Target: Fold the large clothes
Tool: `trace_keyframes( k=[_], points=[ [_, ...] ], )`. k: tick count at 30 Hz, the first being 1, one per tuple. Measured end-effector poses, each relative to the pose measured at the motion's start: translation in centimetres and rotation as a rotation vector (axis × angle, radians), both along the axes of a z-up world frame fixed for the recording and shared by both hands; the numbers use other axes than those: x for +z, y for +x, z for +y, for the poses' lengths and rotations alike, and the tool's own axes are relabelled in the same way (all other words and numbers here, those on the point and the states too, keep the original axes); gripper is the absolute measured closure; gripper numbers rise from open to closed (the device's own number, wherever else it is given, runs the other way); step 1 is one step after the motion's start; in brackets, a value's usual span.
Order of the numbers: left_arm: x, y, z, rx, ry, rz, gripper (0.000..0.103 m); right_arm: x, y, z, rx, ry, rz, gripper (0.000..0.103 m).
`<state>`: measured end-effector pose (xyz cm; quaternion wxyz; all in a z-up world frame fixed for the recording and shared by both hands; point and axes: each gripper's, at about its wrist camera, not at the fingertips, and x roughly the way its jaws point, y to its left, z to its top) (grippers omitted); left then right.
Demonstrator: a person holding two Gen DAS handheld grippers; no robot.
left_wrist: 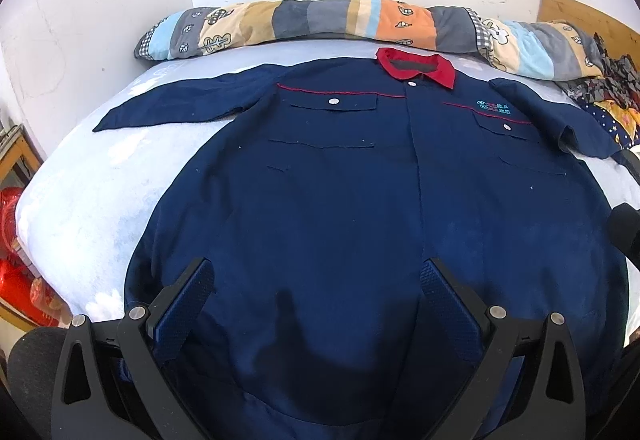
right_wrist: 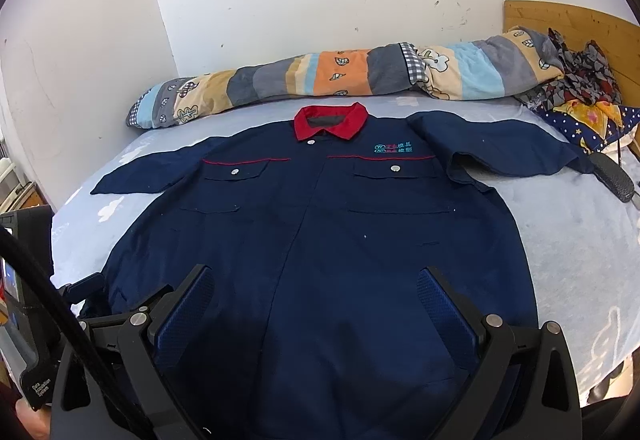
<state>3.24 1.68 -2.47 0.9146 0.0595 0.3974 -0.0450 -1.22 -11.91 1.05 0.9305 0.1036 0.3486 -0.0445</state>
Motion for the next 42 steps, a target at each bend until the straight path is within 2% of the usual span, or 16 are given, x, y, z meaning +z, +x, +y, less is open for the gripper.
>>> trace_keyframes(
  k=[42],
  points=[
    [0.07, -0.54, -0.55, -0.012, 0.014, -0.023, 0.0, -0.52, -0.17, 0.21, 0.024, 0.033, 0.009, 0.0]
  ],
)
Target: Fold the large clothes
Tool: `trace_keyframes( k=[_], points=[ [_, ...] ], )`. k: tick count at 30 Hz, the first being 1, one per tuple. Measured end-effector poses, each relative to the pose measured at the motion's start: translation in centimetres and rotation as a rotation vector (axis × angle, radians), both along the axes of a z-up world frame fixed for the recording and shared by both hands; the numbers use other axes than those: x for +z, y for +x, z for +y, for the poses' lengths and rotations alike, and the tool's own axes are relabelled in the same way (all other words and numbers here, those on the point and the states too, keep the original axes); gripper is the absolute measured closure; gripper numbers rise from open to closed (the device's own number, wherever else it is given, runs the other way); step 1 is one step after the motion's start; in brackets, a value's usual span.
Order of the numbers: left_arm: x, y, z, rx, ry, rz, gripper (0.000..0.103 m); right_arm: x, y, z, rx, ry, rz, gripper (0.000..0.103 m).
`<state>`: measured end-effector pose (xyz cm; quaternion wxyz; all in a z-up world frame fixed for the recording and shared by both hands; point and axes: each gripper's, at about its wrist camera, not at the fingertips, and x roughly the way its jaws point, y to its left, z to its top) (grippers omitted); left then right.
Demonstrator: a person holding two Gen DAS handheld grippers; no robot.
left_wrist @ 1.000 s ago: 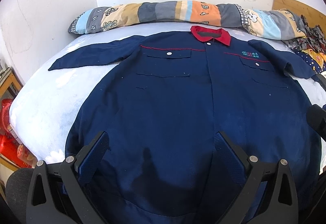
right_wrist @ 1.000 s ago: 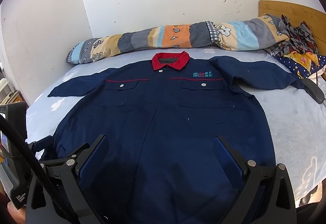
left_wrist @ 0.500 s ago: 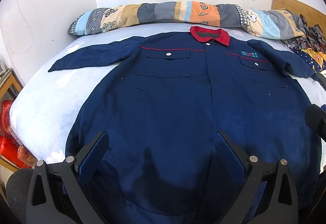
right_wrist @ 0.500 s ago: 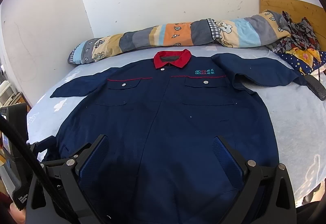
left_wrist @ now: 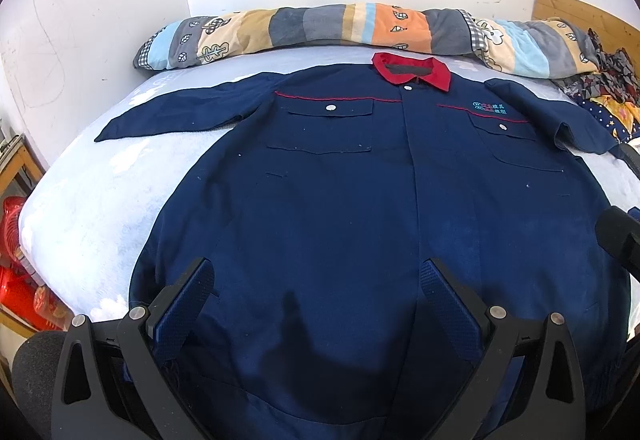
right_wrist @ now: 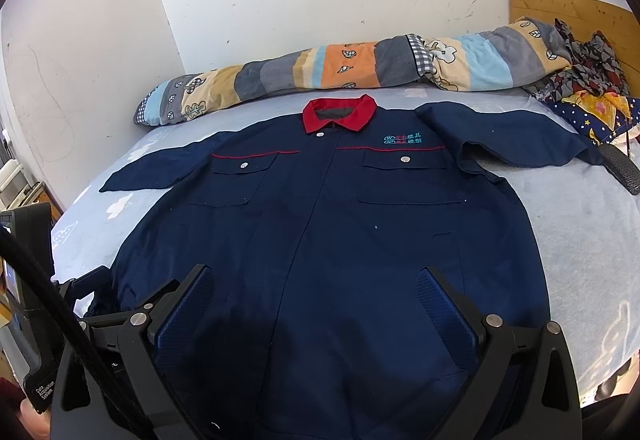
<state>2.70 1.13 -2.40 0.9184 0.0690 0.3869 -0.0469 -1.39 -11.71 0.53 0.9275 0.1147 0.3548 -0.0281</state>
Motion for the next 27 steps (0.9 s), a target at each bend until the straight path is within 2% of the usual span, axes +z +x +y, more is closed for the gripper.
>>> trace_keyframes(
  k=[27],
  points=[
    [0.21, -0.31, -0.09, -0.001, 0.0, -0.009, 0.0, -0.15, 0.12, -0.16, -0.003, 0.023, 0.012, 0.0]
  ],
)
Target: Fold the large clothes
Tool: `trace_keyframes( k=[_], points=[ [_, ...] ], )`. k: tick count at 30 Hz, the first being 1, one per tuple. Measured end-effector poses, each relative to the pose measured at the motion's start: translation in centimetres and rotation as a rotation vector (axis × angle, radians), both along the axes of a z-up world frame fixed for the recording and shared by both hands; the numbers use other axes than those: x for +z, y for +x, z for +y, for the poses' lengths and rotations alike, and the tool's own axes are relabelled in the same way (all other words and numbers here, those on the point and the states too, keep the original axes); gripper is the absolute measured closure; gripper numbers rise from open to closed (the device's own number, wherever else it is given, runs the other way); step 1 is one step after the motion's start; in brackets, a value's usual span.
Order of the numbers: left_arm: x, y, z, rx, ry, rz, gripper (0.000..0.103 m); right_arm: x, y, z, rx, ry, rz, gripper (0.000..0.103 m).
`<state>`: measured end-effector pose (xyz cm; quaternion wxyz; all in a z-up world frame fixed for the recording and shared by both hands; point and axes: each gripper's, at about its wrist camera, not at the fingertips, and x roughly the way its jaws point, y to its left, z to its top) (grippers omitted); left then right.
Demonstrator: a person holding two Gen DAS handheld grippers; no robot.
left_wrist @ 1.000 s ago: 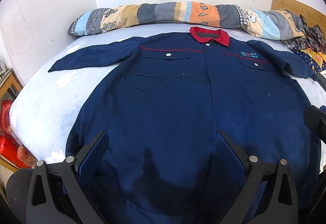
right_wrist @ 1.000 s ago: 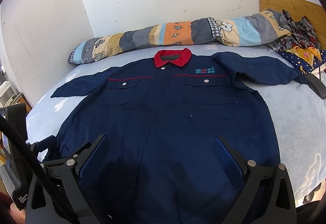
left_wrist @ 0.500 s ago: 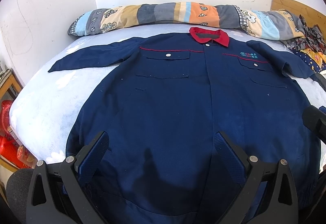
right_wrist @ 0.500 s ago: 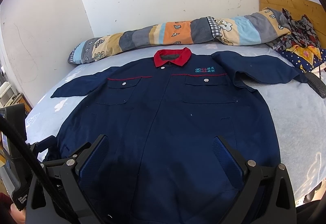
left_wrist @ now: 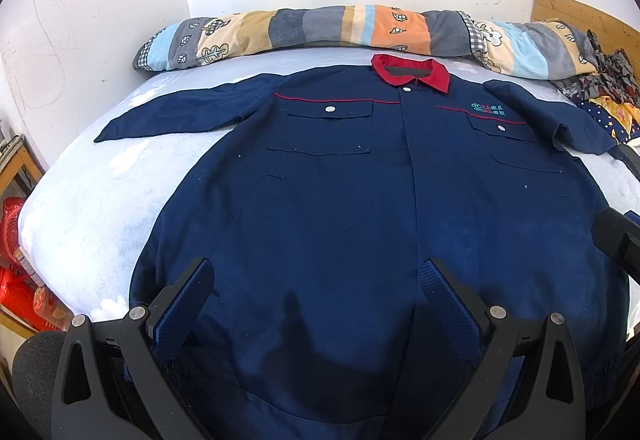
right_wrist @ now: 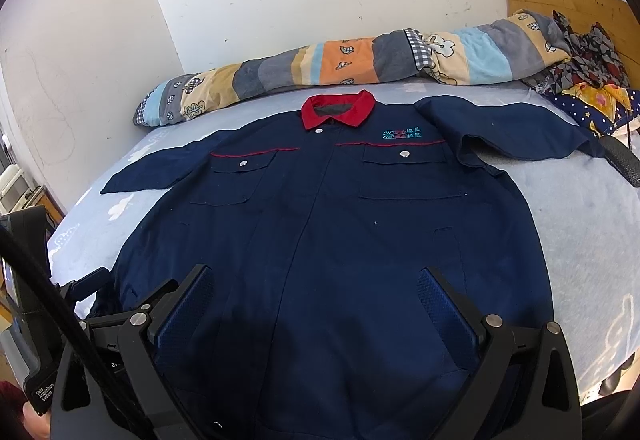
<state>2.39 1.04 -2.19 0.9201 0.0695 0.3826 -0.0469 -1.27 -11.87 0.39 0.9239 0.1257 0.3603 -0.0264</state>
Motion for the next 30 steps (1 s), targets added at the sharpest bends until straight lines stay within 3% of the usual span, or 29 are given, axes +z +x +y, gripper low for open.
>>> trace_keyframes(
  k=[20, 30],
  points=[
    [-0.3, 0.0, -0.1, -0.009, 0.012, 0.01, 0.0, -0.7, 0.2, -0.5, -0.04, -0.048, 0.05, 0.0],
    [-0.6, 0.2, -0.1, -0.014, 0.022, 0.01, 0.0, 0.1, 0.2, -2.5, -0.056, 0.047, 0.037, 0.0]
  ],
)
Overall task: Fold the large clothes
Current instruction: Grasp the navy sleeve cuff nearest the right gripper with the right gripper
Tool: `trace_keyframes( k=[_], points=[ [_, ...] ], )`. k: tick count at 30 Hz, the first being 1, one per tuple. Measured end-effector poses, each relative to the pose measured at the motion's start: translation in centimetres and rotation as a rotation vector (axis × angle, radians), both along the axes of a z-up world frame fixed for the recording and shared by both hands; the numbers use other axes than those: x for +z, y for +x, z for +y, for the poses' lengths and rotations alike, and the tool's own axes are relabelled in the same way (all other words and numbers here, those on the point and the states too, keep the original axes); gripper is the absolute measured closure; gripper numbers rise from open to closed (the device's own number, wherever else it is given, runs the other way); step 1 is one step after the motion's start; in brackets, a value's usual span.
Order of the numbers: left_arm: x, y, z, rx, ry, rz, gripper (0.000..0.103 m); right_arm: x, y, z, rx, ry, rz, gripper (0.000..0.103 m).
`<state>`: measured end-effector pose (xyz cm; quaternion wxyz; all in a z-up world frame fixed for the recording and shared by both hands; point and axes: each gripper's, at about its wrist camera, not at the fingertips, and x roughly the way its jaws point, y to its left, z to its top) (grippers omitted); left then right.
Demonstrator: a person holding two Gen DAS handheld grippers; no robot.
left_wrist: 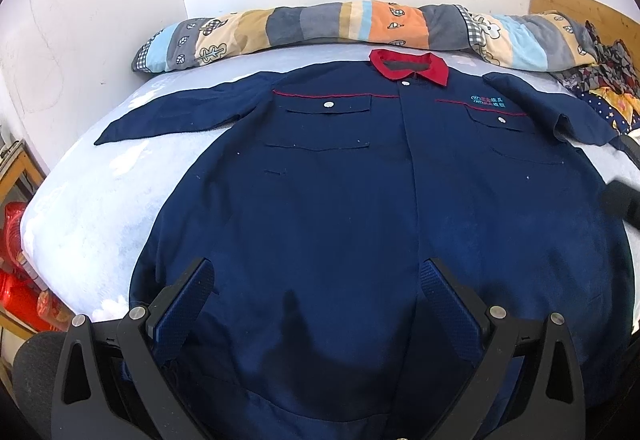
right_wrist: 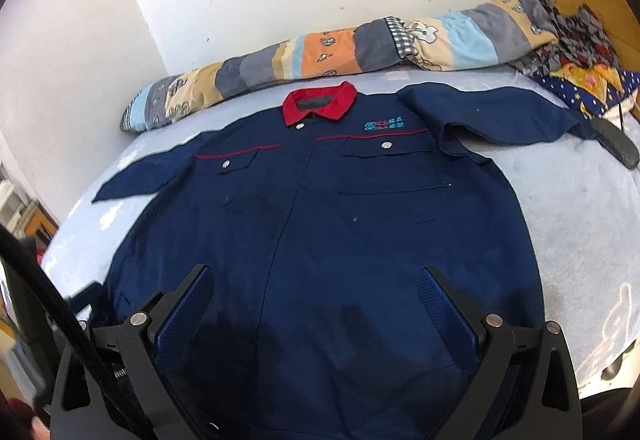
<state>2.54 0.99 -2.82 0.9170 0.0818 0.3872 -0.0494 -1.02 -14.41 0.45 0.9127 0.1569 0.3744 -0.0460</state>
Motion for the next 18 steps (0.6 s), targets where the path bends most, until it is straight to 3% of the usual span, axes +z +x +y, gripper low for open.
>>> trace_keyframes(
  k=[6, 10, 14, 18],
  points=[
    [0.1, -0.2, -0.6, -0.027, 0.015, -0.006, 0.0, 2.6, 0.2, -5.5, -0.072, 0.113, -0.045, 0.0],
    [0.8, 0.0, -1.8, -0.077, 0.013, -0.003, 0.0, 4.3, 0.5, -8.2, -0.107, 0.068, -0.053, 0.0],
    [2.1, 0.6, -3.1, -0.128, 0.003, -0.008, 0.0, 5.0, 0.4, -11.6, -0.149, 0.141, -0.072, 0.0],
    [3.7, 1.6, -4.9, -0.187, 0.005, -0.026, 0.0, 5.6, 0.8, -13.6, -0.213, 0.083, -0.048, 0.0]
  ],
)
